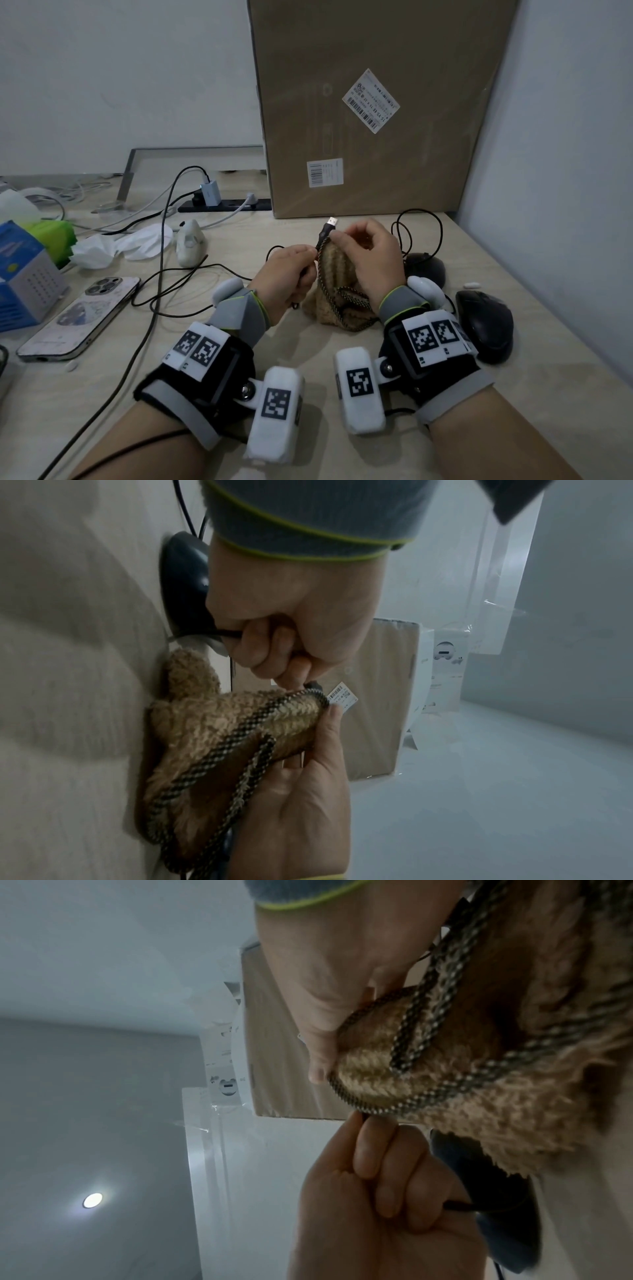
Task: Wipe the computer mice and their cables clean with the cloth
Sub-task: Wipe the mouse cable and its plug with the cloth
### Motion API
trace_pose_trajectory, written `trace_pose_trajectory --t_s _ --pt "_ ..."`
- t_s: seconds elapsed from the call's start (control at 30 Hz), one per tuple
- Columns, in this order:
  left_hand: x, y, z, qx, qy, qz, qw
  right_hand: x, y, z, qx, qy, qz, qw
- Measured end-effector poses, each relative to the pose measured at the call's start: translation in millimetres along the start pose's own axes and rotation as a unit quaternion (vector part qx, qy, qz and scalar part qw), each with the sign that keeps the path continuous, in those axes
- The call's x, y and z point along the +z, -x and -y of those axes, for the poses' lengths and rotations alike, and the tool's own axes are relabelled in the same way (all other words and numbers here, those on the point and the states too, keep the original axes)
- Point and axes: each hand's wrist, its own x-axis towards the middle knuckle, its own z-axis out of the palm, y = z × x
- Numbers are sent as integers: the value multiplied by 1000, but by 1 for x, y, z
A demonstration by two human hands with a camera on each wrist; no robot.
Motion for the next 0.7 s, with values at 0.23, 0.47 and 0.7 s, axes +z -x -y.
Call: trace_pose_trajectory --t_s 0.23,0.47,0.7 --pt "3 5 0 -19 -29 79 996 -1 -1 -3 29 64 -12 997" --pt "-6 -1 -4 35 -83 -125 988 -11 -8 -8 32 86 -118 989" --pt "-48 -15 6 -52 -319 -262 909 -16 -9 -13 72 169 -59 981"
